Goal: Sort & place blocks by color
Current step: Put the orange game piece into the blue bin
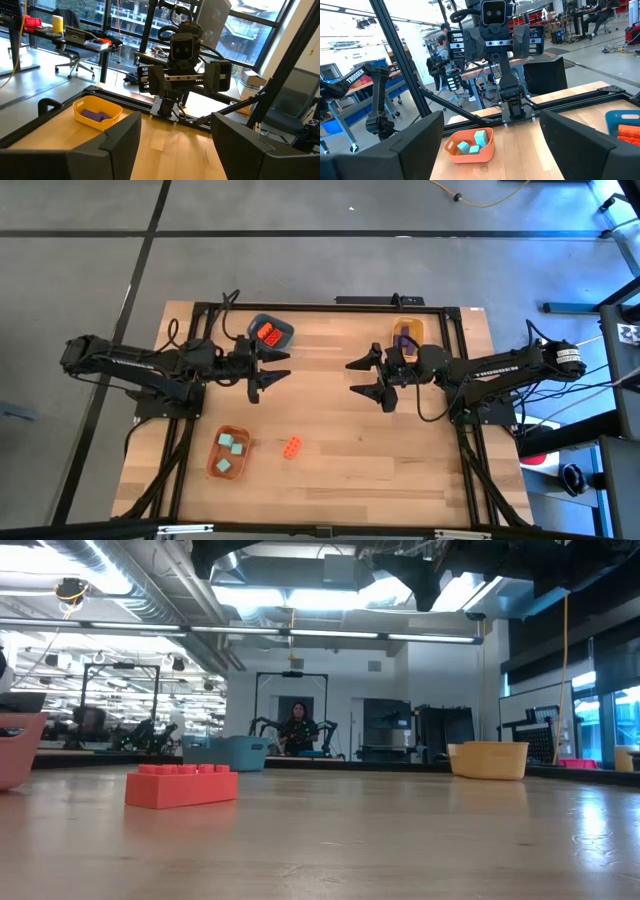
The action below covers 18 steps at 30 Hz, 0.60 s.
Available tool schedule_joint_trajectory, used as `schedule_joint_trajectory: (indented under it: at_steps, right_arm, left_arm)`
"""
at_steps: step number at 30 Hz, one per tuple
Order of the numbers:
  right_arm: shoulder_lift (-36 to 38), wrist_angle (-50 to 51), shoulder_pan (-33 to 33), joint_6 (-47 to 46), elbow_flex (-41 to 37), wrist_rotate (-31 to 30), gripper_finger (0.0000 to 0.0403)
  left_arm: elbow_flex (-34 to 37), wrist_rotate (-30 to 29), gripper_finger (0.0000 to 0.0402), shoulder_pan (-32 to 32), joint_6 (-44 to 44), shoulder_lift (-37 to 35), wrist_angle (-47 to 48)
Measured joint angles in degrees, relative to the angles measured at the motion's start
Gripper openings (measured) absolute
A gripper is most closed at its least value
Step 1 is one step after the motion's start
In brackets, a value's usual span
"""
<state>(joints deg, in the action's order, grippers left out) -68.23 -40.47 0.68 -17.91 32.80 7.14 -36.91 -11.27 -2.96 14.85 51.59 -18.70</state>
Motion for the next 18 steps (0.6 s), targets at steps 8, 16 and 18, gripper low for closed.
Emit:
schedule_joint_trajectory:
  at_steps: [8, 16, 18]
  right_arm:
    - [0.0, 0.0, 0.0, 0.0, 0.0, 0.0, 0.0332]
    - [0.0, 0.0, 0.0, 0.0, 0.0, 0.0, 0.0332]
    - [0.0, 0.0, 0.0, 0.0, 0.0, 0.0, 0.0332]
  left_arm:
    - [0.0, 0.0, 0.0229, 0.0, 0.0, 0.0, 0.0]
    - [0.0, 0.4, 0.0229, 0.0, 0.0, 0.0, 0.0]
    - [0.0, 0.4, 0.0229, 0.0, 0.0, 0.0, 0.0]
